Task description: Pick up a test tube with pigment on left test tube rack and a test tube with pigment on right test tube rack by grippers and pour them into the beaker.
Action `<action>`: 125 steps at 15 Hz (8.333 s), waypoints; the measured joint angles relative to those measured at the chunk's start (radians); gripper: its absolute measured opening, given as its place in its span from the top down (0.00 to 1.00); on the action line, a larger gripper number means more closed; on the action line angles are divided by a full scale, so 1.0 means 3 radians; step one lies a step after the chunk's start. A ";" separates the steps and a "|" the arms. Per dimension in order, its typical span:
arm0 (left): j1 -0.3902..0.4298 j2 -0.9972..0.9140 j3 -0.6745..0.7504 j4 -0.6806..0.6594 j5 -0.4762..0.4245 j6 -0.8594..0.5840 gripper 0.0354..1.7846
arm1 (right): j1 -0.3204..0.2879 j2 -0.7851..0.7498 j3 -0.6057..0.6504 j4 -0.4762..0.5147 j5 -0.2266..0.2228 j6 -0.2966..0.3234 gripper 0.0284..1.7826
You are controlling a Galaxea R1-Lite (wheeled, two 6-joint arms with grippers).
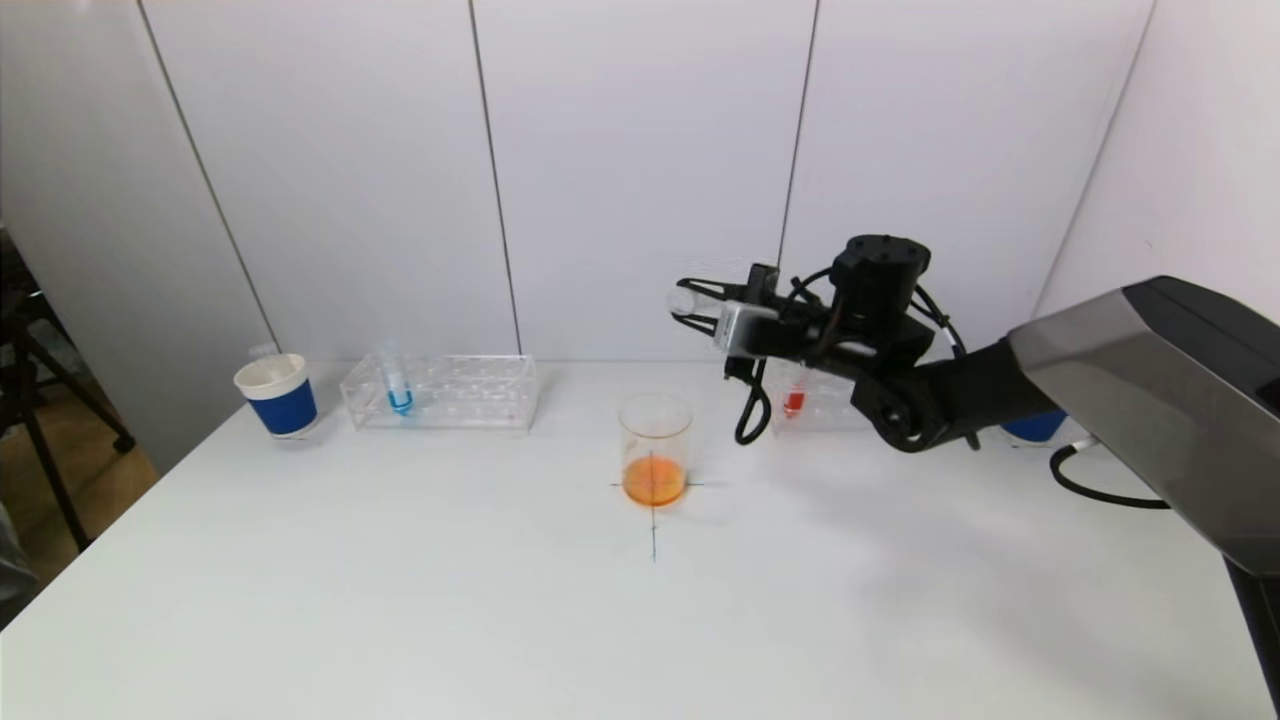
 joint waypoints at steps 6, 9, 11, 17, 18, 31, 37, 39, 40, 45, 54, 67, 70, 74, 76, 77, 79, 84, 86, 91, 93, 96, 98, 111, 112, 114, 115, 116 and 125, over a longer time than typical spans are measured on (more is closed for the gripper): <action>0.0000 0.0000 0.0000 0.0000 0.0000 0.0000 0.01 | 0.0019 -0.0193 -0.0113 0.0109 -0.0853 0.1230 0.75; 0.0000 0.0000 0.0000 0.0000 0.0000 0.0001 0.01 | -0.0040 -0.0259 -0.0324 0.0430 -0.1182 0.1625 0.75; -0.0001 0.0000 0.0000 0.0000 0.0001 0.0001 0.01 | -0.0087 -0.0323 -0.0479 0.0716 -0.1396 0.1923 0.75; 0.0000 0.0000 -0.0001 0.0000 0.0000 0.0001 0.01 | -0.0411 -0.0521 -0.0918 0.1604 -0.1972 0.2776 0.75; 0.0000 0.0000 -0.0001 0.0000 0.0001 0.0000 0.01 | -0.0484 -0.0555 -0.0932 0.1680 -0.1984 0.2857 0.75; 0.0000 0.0000 0.0000 0.0000 0.0003 0.0001 0.01 | -0.1512 -0.0774 -0.0866 0.2279 -0.2107 0.3579 0.75; 0.0000 0.0000 0.0000 0.0000 0.0001 0.0001 0.01 | -0.1890 -0.0716 -0.0647 0.2242 -0.2099 0.3696 0.75; 0.0000 0.0000 0.0000 0.0000 0.0000 0.0002 0.01 | -0.1959 -0.0687 -0.0577 0.2232 -0.2097 0.3712 0.75; -0.0001 0.0000 0.0000 0.0000 0.0000 0.0001 0.01 | -0.1983 -0.0671 -0.0529 0.2224 -0.2097 0.3712 0.75; 0.0000 0.0000 0.0000 0.0000 -0.0001 0.0002 0.01 | -0.2043 -0.0563 -0.0297 0.2006 -0.2097 0.3709 0.75; 0.0000 0.0000 0.0000 0.0000 0.0000 0.0001 0.01 | -0.2092 -0.0340 -0.0048 0.1689 -0.2101 0.3700 0.75; 0.0000 0.0000 0.0000 -0.0001 0.0001 0.0002 0.01 | -0.2094 -0.0294 0.0388 0.1286 -0.2105 0.3669 0.75; 0.0000 0.0000 0.0000 0.0000 0.0003 0.0001 0.01 | -0.2094 -0.0294 0.0391 0.1287 -0.2104 0.3680 0.75; 0.0000 0.0000 0.0000 0.0000 0.0001 0.0000 0.01 | -0.2094 -0.0294 0.0415 0.1284 -0.2104 0.3699 0.75; 0.0000 0.0000 0.0000 0.0000 0.0000 0.0001 0.01 | -0.2094 -0.0297 0.0425 0.1283 -0.2099 0.3706 0.70; 0.0000 0.0000 0.0000 0.0000 0.0000 0.0001 0.01 | -0.2094 -0.0297 0.0426 0.1283 -0.2099 0.3709 0.66; 0.0000 0.0000 0.0000 0.0000 -0.0001 0.0001 0.01 | -0.2096 -0.0297 0.0428 0.1282 -0.2101 0.3714 0.53; 0.0000 0.0000 0.0000 0.0000 0.0001 0.0001 0.01 | -0.2096 -0.0301 0.0438 0.1283 -0.2104 0.3709 0.12; 0.0000 0.0000 0.0000 0.0000 -0.0001 0.0001 0.01 | -0.2096 -0.0344 0.0455 0.1284 -0.2104 0.3708 0.04; 0.0000 0.0000 0.0000 0.0000 0.0001 0.0001 0.01 | -0.1979 -0.0881 0.0739 0.1140 -0.2109 0.3665 0.01; 0.0000 0.0000 0.0000 0.0000 -0.0001 0.0001 0.01 | -0.1855 -0.1256 0.0981 0.1009 -0.2113 0.3643 0.01; 0.0000 0.0000 0.0000 0.0000 0.0001 0.0000 0.01 | -0.1688 -0.1920 0.1448 0.0877 -0.2120 0.3608 0.01; 0.0000 0.0000 -0.0001 0.0000 0.0001 0.0000 0.01 | -0.1554 -0.2385 0.1867 0.0850 -0.2123 0.3602 0.01; 0.0000 0.0000 0.0000 0.0000 0.0001 0.0000 0.01 | -0.1268 -0.5953 0.3812 0.2139 -0.2073 0.3517 0.01; 0.0000 0.0000 0.0000 0.0000 0.0001 0.0000 0.01 | -0.1267 -0.6229 0.3882 0.2409 -0.2065 0.3517 0.01; 0.0000 0.0000 0.0000 0.0000 0.0001 0.0001 0.01 | -0.1268 -0.6677 0.4089 0.2801 -0.2067 0.3515 0.01; -0.0001 0.0000 0.0000 0.0000 0.0000 0.0000 0.01 | -0.1267 -0.6851 0.4232 0.2912 -0.2080 0.3515 0.01; -0.0001 0.0000 0.0000 0.0000 0.0000 0.0000 0.01 | -0.1260 -0.7009 0.4348 0.2957 -0.2092 0.3517 0.01; 0.0000 0.0000 0.0000 0.0000 -0.0001 0.0000 0.01 | -0.1235 -0.7750 0.4851 0.3063 -0.2123 0.3670 0.01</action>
